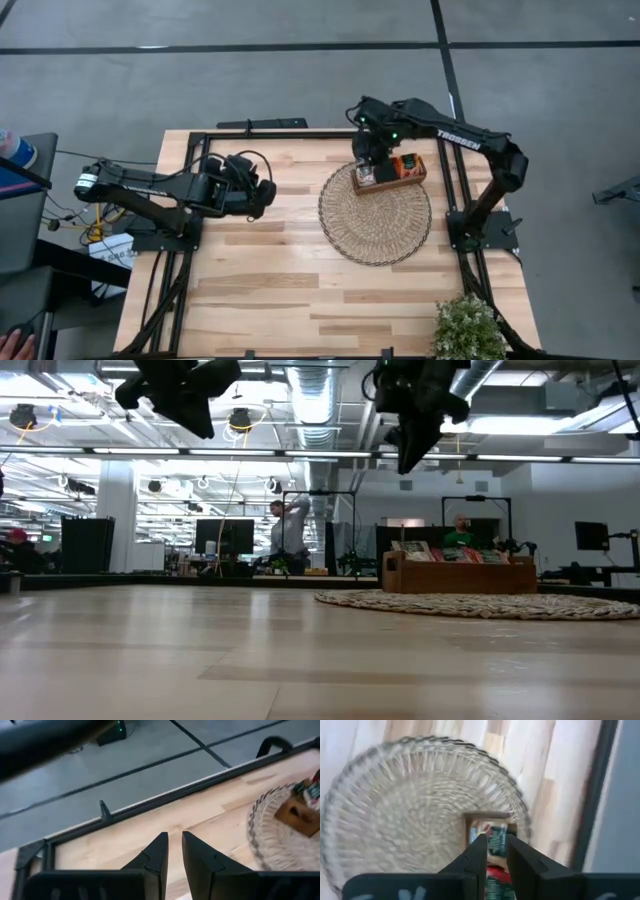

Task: Pick & Place Tea
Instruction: Put the brown tea pack into the brown organizer

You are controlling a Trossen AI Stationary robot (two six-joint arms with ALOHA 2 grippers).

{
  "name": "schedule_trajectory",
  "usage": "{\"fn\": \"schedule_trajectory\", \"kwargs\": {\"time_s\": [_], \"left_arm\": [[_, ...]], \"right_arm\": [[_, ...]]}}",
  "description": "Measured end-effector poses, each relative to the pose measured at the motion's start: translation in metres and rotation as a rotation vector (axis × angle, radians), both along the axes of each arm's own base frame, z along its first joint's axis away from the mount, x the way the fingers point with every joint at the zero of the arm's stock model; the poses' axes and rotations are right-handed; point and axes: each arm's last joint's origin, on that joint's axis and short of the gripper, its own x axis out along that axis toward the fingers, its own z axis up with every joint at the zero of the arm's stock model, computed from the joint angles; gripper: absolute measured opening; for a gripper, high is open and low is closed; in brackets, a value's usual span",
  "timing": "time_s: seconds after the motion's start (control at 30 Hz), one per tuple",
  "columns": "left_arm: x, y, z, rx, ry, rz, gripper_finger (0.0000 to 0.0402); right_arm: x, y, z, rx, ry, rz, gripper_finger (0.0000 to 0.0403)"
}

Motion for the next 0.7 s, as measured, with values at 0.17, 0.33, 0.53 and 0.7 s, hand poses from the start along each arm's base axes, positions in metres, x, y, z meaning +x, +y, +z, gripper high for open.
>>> {"fn": "schedule_trajectory", "kwargs": {"time_s": [0.17, 0.33, 0.53, 0.7], "left_arm": [[0.001, 0.000, 0.001, 0.011, 0.013, -0.019, 0.0048], [0.002, 0.000, 0.000, 0.005, 0.033, -0.036, 0.0048], [0.002, 0.000, 0.000, 0.002, 0.031, -0.039, 0.0048], [0.003, -0.001, 0.001, 0.007, 0.031, -0.050, 0.0048]], "right_arm": [[-0.003, -0.004, -0.010, 0.217, -0.033, -0.016, 0.0053], [0.000, -0.010, -0.056, 0.229, -0.023, -0.077, 0.0042], [-0.011, -0.019, -0.082, 0.205, 0.029, -0.135, 0.0037], [-0.014, -0.024, -0.092, 0.206, 0.012, -0.171, 0.0034]]}}
